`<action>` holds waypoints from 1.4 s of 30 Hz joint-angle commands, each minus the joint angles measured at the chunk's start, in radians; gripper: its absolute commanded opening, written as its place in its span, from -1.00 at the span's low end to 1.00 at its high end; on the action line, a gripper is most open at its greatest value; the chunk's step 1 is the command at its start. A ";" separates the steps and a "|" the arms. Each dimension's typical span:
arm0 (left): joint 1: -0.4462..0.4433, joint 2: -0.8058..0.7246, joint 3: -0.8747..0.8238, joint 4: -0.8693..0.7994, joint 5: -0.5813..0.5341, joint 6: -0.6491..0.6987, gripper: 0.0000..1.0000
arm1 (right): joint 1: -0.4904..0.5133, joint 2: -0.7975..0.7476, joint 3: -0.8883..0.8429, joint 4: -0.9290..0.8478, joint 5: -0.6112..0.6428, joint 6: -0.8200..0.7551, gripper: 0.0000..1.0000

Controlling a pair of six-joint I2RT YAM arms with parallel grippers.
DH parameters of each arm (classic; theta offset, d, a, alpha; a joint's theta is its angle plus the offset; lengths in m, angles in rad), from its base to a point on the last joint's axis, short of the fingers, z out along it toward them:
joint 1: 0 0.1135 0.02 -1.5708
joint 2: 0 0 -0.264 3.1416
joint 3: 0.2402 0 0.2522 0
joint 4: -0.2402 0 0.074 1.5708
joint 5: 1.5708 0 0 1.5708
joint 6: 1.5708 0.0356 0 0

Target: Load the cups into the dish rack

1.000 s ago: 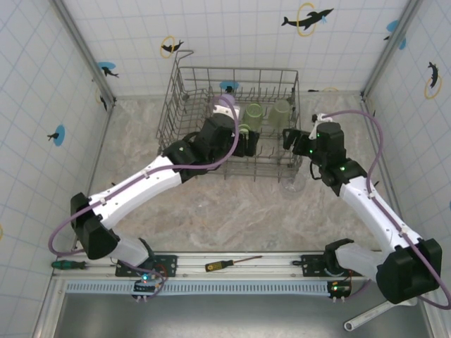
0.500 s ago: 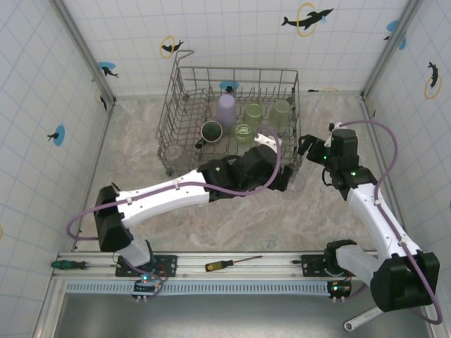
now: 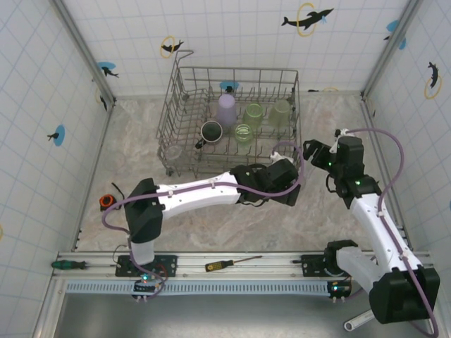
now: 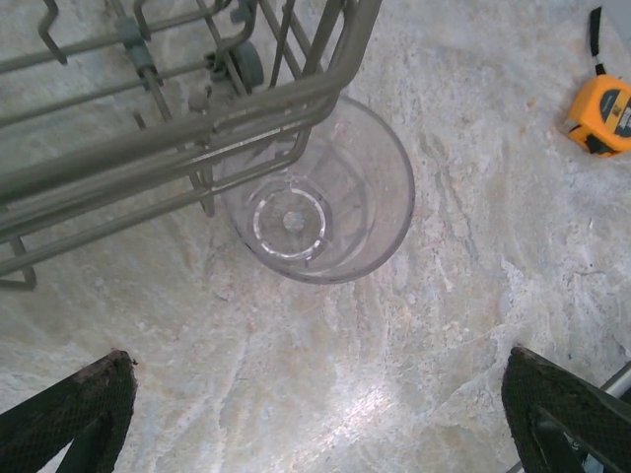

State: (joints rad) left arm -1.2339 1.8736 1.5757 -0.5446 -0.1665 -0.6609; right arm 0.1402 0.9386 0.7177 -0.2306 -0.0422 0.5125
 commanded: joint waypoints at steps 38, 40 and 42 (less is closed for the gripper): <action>0.191 0.248 0.154 0.008 0.130 -0.003 0.22 | -0.119 0.002 -0.081 0.076 -0.123 0.005 0.99; 0.191 0.262 0.148 0.017 0.162 -0.009 0.06 | -0.120 0.003 -0.084 0.078 -0.123 0.006 0.99; 0.191 0.277 0.152 0.018 0.184 -0.012 0.01 | -0.121 0.005 -0.085 0.080 -0.125 0.007 0.99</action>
State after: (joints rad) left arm -1.0534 2.1204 1.7287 -0.5472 -0.0010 -0.6842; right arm 0.0246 0.9379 0.6525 -0.1913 -0.1581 0.5156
